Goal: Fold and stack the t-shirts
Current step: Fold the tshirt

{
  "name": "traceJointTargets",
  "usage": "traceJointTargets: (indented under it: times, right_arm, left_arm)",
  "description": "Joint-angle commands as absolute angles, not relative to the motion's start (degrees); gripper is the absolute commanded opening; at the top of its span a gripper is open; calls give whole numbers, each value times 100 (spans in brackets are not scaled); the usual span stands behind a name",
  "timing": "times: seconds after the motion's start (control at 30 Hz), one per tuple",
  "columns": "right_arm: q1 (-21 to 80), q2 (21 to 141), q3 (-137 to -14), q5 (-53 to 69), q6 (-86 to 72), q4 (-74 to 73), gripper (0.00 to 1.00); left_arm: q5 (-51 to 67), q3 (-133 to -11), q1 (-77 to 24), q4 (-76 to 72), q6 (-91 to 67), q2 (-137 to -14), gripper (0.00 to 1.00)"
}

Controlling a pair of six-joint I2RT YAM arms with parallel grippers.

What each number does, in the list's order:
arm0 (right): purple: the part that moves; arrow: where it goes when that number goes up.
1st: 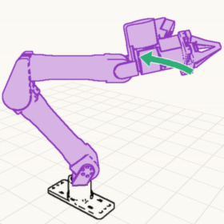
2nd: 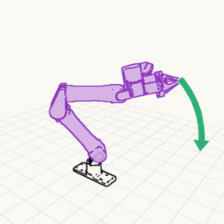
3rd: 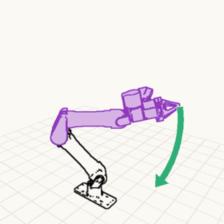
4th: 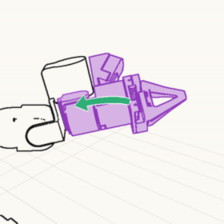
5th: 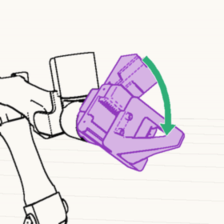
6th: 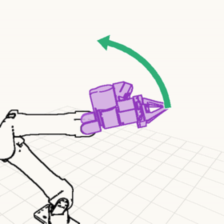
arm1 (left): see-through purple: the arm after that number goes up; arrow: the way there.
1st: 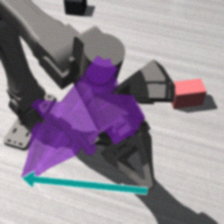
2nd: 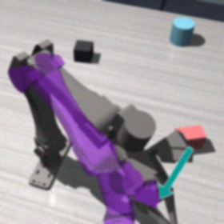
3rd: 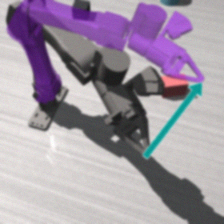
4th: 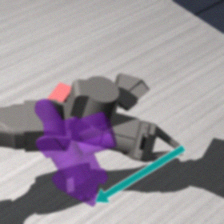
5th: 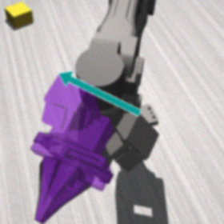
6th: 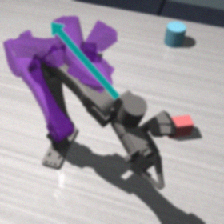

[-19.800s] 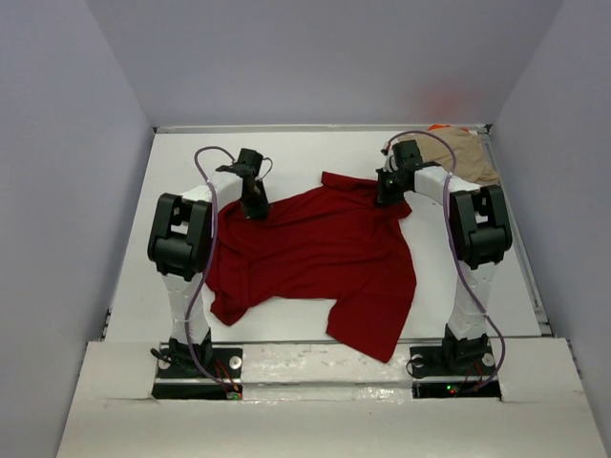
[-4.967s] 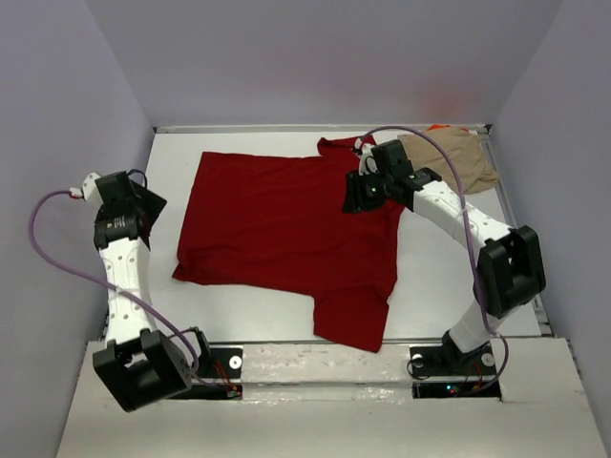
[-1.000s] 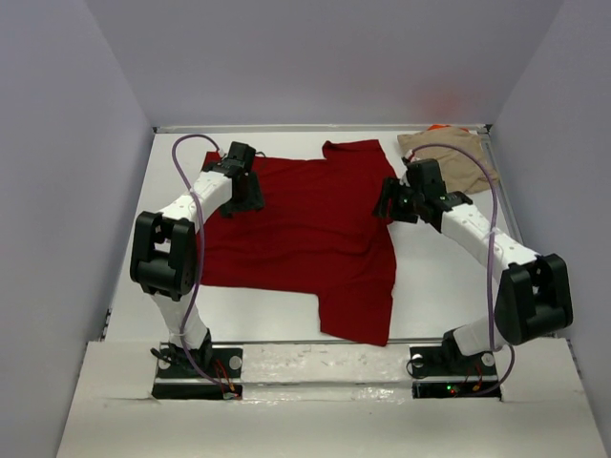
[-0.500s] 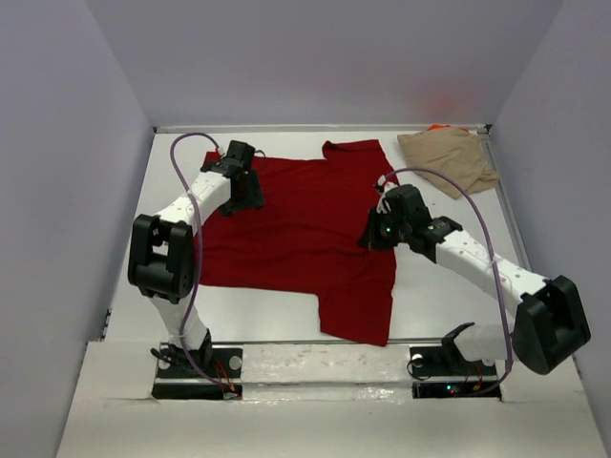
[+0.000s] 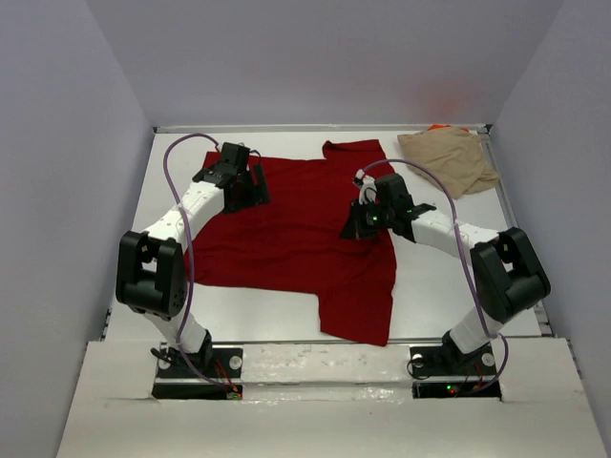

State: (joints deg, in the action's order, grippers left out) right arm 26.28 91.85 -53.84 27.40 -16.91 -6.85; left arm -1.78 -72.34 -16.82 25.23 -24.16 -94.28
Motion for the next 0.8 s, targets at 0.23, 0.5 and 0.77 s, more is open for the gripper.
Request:
traceJointTargets:
  times: [0.23, 0.5, 0.77]
  right_arm:
    - [2610, 9518, -6600, 1464, -1477, -2063, 0]
    - [2758, 9527, -6671, -1888, -1915, -3629, 0]
    - [3234, 9071, -6048, -2163, -2575, -3867, 0]
  left_arm:
    - [-26, -7181, -1696, 2408, -2197, -9167, 86]
    - [-26, -7216, -1705, 2434, -2241, -9211, 86]
    - [-26, -7295, -1705, 2461, -2241, -9193, 86]
